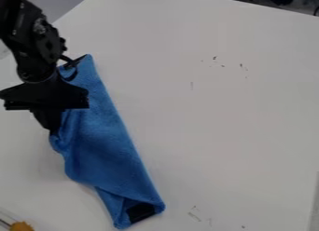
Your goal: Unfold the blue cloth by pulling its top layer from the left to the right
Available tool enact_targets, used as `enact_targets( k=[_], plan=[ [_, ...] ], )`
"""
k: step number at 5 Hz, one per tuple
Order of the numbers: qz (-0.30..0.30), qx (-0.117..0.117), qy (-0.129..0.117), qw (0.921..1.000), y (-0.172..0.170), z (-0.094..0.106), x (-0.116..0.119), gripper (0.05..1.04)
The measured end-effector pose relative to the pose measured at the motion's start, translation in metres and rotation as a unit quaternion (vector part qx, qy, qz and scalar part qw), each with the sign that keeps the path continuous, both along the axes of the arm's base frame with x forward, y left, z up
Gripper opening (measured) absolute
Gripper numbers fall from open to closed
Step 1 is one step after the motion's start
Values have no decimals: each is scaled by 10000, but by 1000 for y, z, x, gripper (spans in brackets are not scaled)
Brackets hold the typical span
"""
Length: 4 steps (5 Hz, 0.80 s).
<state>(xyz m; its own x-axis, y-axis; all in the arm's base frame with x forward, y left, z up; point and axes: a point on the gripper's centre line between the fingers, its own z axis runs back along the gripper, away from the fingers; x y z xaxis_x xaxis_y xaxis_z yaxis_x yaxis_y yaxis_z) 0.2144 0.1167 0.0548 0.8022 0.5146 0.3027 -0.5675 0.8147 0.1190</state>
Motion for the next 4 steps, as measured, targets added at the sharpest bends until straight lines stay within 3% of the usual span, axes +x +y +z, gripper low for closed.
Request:
enact_targets(
  k=[1, 2, 3, 4],
  plan=[
    [-303, -110, -105, 9994, -29, 9, 23, 54],
    [-787, -349, -30, 9963, -57, 7, 52, 54],
    [-1285, -420, -64, 9908, -84, 7, 75, 54],
    [-1488, -599, -15, 9871, -98, -1, 88, 54]
  ],
)
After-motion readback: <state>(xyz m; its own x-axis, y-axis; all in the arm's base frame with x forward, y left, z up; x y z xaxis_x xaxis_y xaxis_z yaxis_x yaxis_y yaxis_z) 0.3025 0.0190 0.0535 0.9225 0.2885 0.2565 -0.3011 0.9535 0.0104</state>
